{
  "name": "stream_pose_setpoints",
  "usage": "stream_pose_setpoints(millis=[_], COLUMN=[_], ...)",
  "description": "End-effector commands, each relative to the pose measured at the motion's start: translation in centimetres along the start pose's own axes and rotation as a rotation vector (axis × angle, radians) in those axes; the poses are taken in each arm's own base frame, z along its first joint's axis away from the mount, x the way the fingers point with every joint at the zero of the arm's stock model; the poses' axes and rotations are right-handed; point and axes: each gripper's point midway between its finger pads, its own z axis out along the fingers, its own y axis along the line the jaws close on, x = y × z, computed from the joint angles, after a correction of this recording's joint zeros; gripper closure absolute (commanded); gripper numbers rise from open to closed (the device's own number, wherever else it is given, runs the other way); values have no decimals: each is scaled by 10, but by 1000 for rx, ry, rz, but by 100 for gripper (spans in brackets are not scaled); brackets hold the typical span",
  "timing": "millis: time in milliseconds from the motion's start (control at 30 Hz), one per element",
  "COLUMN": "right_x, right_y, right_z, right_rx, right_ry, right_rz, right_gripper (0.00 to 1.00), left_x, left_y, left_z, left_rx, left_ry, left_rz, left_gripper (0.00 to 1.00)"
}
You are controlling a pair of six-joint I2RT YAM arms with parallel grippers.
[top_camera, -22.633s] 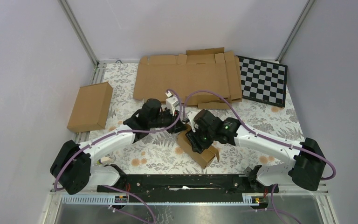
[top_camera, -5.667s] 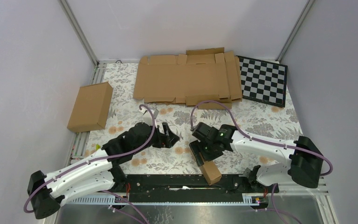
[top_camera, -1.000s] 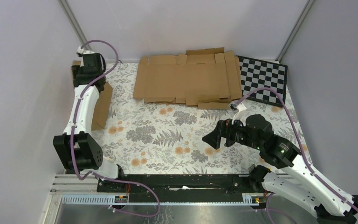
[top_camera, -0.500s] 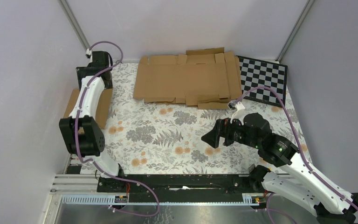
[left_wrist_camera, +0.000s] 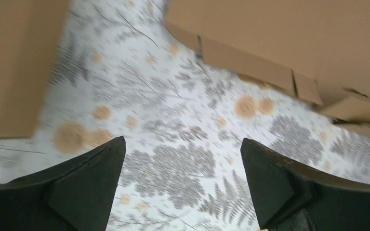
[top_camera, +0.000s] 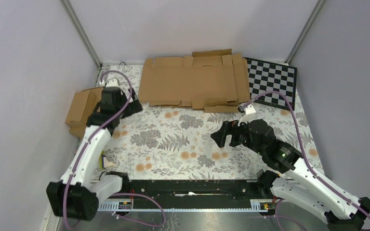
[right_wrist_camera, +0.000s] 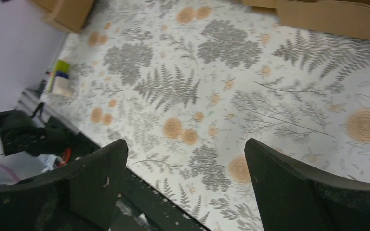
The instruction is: Fold the paper box
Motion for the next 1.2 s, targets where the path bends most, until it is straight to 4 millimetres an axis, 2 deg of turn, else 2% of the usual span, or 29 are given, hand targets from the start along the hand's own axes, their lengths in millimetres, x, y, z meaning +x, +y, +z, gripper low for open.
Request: stream_pose_setpoints(millis=[0, 100, 200, 267, 433, 600, 667, 800, 833, 900, 967, 1067, 1167], right_x=[-14, -15, -16, -14, -15, -2, 2, -8, -16, -18, -14, 3, 20], right_y=[-32, -32, -51, -70, -118, -187, -201, -199, -197, -193, -207, -231, -245], right_z=[7, 8, 14, 19, 29, 15, 5, -14, -18, -20, -28, -36, -37], right_rx=[145, 144, 249, 312, 350, 554, 621, 611, 599, 566, 636, 762, 826], right_ry=[-115, -114, -131, -147, -211, -257, -282, -401, -469, -524, -584, -597, -589], right_rz=[-65, -82, -55, -23, 157, 224, 178, 107, 122, 115, 189, 247, 303], right_gripper=[1, 1, 1, 1, 1, 1, 1, 1, 1, 1, 1, 1, 1], left_x=[9, 32, 47, 55, 93, 107, 115, 135, 137, 137, 138, 141, 142], left_y=[-49, -55, -58, -63, -66, -67, -68, -59, -57, -58, -61, -61, -60], left_z=[-9, -8, -7, -5, 9, 11, 10, 12, 13, 10, 7, 7, 8], left_rx=[264, 292, 328, 377, 423, 474, 504, 511, 507, 527, 555, 561, 558], left_ry=[-110, -102, -122, -138, -95, -133, -141, -143, -147, -159, -169, -165, -167], left_rz=[-191, -178, -162, -156, -87, -39, -32, 16, 16, 17, 18, 15, 8], left_gripper=[1, 1, 1, 1, 1, 1, 1, 1, 1, 1, 1, 1, 1])
